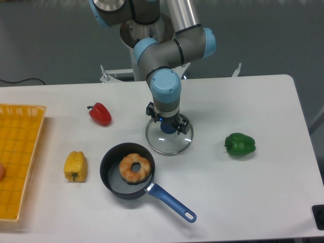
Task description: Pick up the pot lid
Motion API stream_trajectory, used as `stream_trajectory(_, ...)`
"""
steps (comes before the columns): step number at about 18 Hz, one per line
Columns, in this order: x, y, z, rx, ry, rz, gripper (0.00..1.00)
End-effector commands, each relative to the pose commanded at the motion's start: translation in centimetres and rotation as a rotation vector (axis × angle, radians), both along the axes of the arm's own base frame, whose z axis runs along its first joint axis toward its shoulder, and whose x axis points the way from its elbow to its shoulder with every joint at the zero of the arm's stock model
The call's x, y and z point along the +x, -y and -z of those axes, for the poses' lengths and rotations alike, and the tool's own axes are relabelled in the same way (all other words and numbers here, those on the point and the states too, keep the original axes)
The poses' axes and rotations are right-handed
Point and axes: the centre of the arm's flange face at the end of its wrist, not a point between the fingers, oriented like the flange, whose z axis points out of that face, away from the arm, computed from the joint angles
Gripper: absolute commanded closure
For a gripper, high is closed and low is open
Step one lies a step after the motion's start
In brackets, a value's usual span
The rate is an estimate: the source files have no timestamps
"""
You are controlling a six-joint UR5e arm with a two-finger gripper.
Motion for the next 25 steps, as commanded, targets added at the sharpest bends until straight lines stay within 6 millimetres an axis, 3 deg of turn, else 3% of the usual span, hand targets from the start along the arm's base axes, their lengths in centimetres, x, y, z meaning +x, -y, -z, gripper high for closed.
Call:
stream_trajectory(9, 0.1, -0.1, 0.2, -0.004, 0.003, 0.003, 0.25)
stream_trajectory(19, -0.3, -0.3, -0.4, 0.01, -0.002, -0.001, 0.36)
stream_trajectory(25, -2.2, -1.4, -3.1, 0.045, -0.044, -0.002, 0.38)
